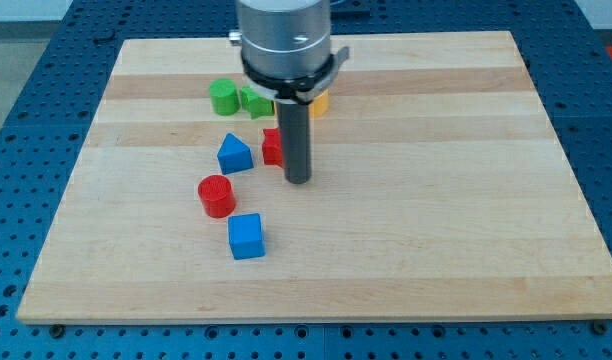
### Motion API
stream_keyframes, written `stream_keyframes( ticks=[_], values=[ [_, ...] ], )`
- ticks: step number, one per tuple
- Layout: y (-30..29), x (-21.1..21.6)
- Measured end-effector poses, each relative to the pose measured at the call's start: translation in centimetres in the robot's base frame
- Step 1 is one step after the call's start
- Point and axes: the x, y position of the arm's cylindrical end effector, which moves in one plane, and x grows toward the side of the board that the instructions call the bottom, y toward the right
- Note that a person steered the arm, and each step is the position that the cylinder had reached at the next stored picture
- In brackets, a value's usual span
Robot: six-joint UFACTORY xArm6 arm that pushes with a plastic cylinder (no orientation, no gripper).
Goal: Push red star towards bottom left of the board
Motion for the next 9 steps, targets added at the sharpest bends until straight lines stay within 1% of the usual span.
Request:
stream_keyframes(
  ticks=[1, 2, 4, 5, 6, 7, 8, 9],
  values=[
    [1.6, -1.6],
    [0.6, -2.7],
    [-4.3, -3.3],
    [-4.5, -4.8],
    [-3.2, -7.5],
    [-2.5, -9.3],
    [-4.7, -9.5],
    [-5.4, -9.5]
  ],
)
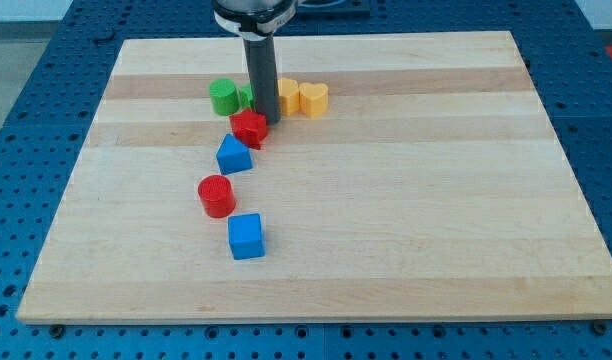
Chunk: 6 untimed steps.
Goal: Push red star towards bottom left of the board
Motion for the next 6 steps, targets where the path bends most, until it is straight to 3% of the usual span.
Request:
stream_keyframes(
  ticks=[6],
  values=[
    [-2.3, 5.0]
  ],
)
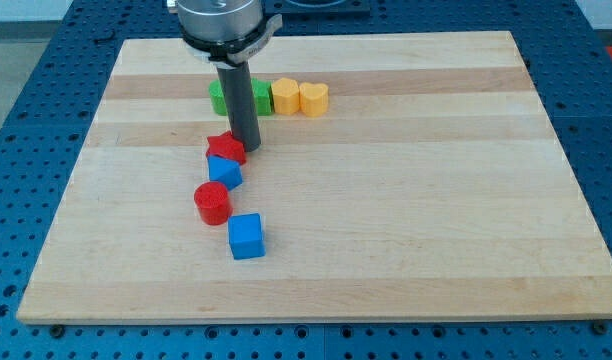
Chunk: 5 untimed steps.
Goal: Push red star towards bottom left of the board
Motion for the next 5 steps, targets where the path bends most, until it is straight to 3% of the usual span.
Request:
stream_keyframes(
  ticks=[5],
  values=[
    [-7.4, 6.7]
  ],
)
